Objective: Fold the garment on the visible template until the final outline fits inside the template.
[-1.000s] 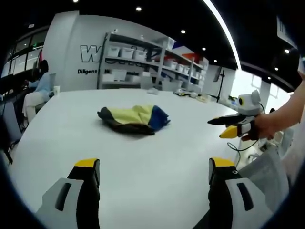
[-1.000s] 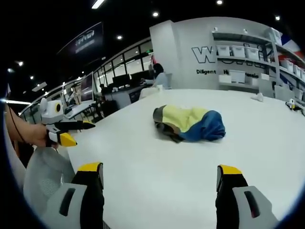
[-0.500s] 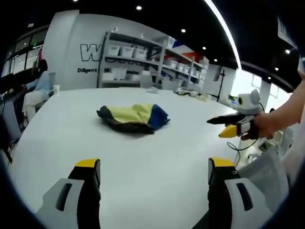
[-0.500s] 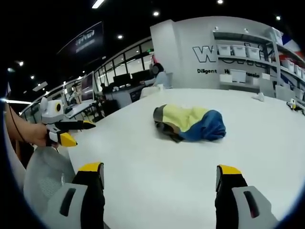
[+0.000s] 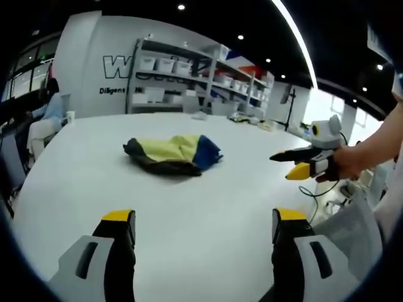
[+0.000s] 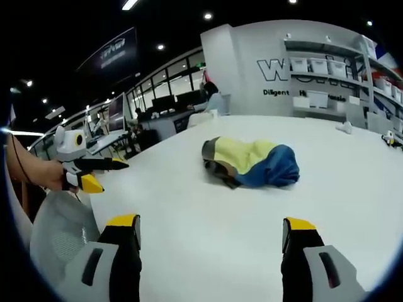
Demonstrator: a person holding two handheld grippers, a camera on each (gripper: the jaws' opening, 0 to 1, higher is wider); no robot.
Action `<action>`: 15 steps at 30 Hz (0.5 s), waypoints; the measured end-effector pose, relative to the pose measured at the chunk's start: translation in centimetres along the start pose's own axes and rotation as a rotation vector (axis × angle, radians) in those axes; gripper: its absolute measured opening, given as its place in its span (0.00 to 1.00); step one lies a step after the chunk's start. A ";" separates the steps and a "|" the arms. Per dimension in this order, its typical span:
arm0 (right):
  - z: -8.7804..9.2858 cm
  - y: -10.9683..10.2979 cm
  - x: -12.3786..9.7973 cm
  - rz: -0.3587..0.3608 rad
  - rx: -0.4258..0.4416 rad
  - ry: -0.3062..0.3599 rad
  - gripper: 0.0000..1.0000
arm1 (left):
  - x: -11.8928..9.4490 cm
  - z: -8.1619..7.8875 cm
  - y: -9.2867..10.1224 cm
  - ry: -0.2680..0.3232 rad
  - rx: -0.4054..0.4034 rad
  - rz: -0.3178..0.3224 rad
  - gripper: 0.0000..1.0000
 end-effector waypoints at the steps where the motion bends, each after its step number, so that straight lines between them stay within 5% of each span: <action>1: 0.0 0.1 0.1 -0.002 0.000 0.000 0.88 | 0.2 -0.1 0.1 -0.003 0.004 0.002 0.88; 15: -1.3 3.4 2.7 -0.041 -0.073 -0.005 0.74 | 3.2 -1.6 0.1 -0.037 0.054 0.025 0.79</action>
Point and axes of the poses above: the point that each gripper's makers call its tool centre point, and the gripper's own axes: x roughly forward along the fingers, y roughly to its right, z roughly out of its underside, the point moved 9 cm from there along -x, roughly backward along the fingers, and after that the axes turned 12 degrees about -x, right-handed, at the moved point
